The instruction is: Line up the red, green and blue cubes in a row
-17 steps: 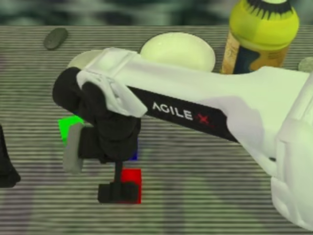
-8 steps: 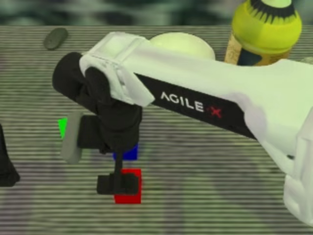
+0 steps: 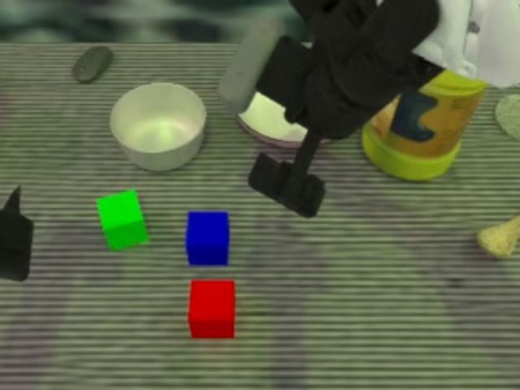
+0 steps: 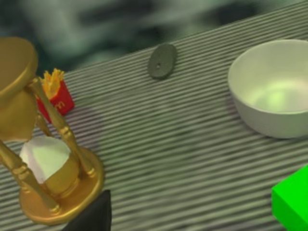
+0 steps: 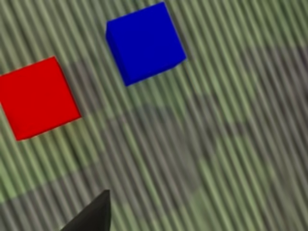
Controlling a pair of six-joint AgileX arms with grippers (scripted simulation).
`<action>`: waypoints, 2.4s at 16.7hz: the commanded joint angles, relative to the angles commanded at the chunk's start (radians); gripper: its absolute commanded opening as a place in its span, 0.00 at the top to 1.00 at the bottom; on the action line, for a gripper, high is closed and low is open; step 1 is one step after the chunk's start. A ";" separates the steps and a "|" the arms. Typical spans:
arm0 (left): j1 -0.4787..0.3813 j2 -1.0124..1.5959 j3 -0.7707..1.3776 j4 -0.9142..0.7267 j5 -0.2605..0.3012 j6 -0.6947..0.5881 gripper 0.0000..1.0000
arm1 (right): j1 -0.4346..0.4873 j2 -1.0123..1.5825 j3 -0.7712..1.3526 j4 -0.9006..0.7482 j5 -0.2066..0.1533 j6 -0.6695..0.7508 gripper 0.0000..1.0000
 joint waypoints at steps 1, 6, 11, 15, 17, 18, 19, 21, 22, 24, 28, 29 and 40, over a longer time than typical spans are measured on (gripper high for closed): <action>-0.011 0.096 0.068 -0.047 0.000 0.044 0.00 | -0.046 -0.111 -0.091 0.059 -0.005 0.028 0.00; -0.067 0.626 0.425 -0.303 -0.001 0.275 0.00 | -0.283 -0.710 -0.604 0.360 -0.021 0.177 0.00; -0.118 1.078 0.757 -0.541 -0.004 0.490 0.00 | -0.490 -1.229 -1.119 0.637 -0.009 0.310 0.00; -0.151 1.359 0.976 -0.686 -0.004 0.625 0.00 | -0.615 -1.575 -1.449 0.823 0.013 0.391 0.00; -0.163 1.465 1.061 -0.738 -0.002 0.676 0.00 | -0.659 -1.702 -1.568 0.893 0.024 0.420 0.00; -0.167 1.503 1.093 -0.756 -0.002 0.694 0.00 | -0.676 -1.748 -1.612 0.921 0.029 0.432 0.00; -0.171 1.532 1.119 -0.771 -0.001 0.710 0.00 | -0.689 -1.784 -1.647 0.942 0.033 0.440 0.00; -0.175 1.567 1.151 -0.789 -0.001 0.728 0.00 | -0.704 -1.825 -1.687 0.967 0.038 0.451 0.00; -0.175 1.571 1.155 -0.791 0.000 0.730 0.00 | -0.706 -1.830 -1.693 0.971 0.039 0.452 0.00; -0.175 1.571 1.155 -0.791 0.000 0.730 0.00 | -0.706 -1.830 -1.693 0.971 0.039 0.452 0.00; -0.172 1.580 1.143 -0.774 0.000 0.732 0.00 | -0.706 -1.830 -1.693 0.971 0.039 0.452 0.00; -0.173 1.590 1.129 -0.750 0.000 0.732 0.00 | -0.706 -1.830 -1.693 0.971 0.039 0.452 0.00; -0.174 1.690 1.002 -0.520 0.001 0.733 0.08 | -0.706 -1.830 -1.693 0.971 0.039 0.452 0.00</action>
